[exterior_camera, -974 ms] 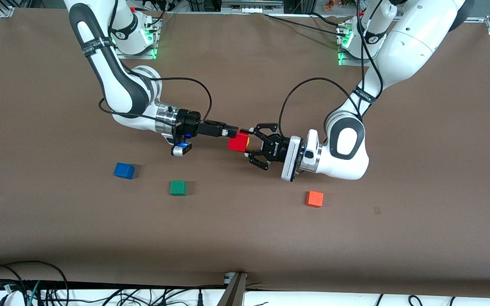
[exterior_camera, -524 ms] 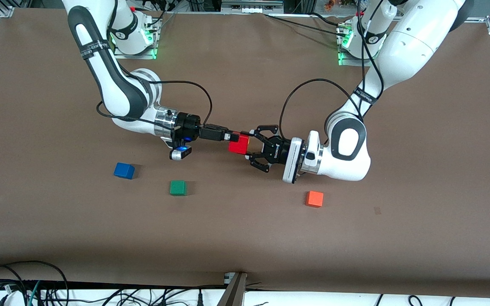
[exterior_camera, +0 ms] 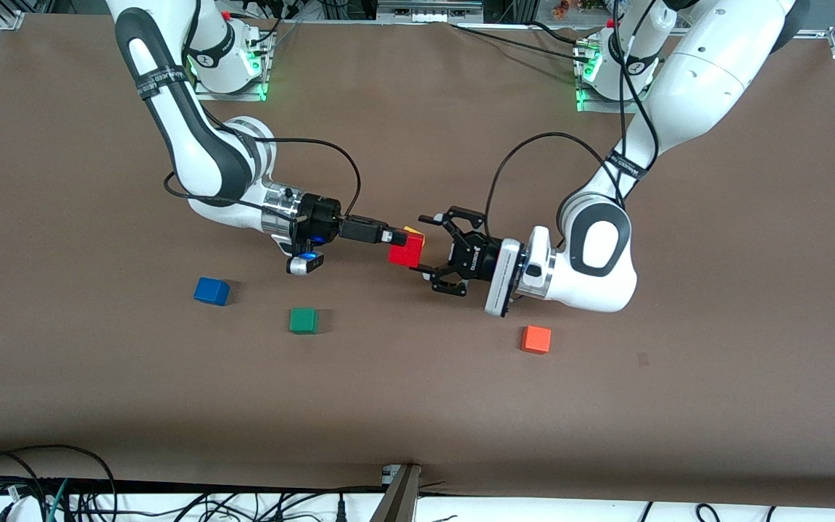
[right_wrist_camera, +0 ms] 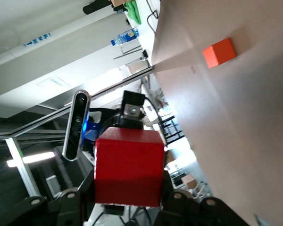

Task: Pass red block to right arm, stack on blue
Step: 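Grasp the red cube with the right gripper from the left gripper, then carry the red cube with the right gripper while the left gripper withdraws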

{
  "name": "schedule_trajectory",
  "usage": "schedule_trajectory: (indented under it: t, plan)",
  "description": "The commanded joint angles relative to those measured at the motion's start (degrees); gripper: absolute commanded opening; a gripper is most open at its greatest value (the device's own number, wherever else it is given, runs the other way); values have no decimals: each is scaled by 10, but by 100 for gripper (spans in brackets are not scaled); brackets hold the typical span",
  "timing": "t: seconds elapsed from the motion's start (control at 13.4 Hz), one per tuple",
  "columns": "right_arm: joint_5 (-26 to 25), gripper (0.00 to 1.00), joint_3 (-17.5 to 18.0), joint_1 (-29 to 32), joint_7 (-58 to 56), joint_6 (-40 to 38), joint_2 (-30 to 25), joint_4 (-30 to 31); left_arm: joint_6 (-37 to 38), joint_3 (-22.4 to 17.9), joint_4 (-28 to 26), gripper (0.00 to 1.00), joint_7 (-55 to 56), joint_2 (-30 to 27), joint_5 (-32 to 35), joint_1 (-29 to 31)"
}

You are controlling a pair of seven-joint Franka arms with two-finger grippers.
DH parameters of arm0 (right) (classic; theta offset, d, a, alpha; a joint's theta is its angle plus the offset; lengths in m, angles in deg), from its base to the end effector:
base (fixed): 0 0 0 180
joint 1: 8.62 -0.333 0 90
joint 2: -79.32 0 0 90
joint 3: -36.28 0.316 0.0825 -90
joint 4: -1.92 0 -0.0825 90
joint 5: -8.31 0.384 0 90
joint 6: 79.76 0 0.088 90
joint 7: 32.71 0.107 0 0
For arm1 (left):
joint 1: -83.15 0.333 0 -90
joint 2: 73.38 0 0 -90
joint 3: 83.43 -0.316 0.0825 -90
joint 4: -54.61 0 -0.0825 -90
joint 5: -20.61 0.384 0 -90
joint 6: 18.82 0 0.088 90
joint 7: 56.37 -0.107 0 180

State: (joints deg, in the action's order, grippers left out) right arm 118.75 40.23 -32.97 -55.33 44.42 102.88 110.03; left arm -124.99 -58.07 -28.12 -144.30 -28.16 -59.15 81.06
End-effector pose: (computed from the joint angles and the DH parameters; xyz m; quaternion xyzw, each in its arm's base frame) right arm 0.5585 0.3385 0.3194 -0.7219 0.2163 0.0745 0.6531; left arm 0.6439 -0.3366 0.3069 0.5916 -0.3861 0.2425 0.6649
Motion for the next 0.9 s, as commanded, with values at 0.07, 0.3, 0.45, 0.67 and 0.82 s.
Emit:
schedule_trajectory:
  t: [0.07, 0.3, 0.45, 0.67, 0.82]
  plan:
    - [-129, 20, -3, -1, 0, 40, 5, -18, 26, 1, 6, 100, 18, -14, 57, 50]
    - [-245, 20, -11, 0, 0, 57, 5, -18, 75, -3, 7, 100, 86, -44, 158, 93]
    - [-379, 20, -11, 0, 1, 89, 2, -13, 114, -2, 8, 100, 157, -86, 289, 129]
    - [-498, 20, -26, 0, 1, 86, -9, 0, 161, -3, 9, 100, 223, -132, 443, 192]
    - [-584, 20, -43, 1, 0, 79, -12, 4, 178, -4, 8, 100, 262, -167, 519, 230]
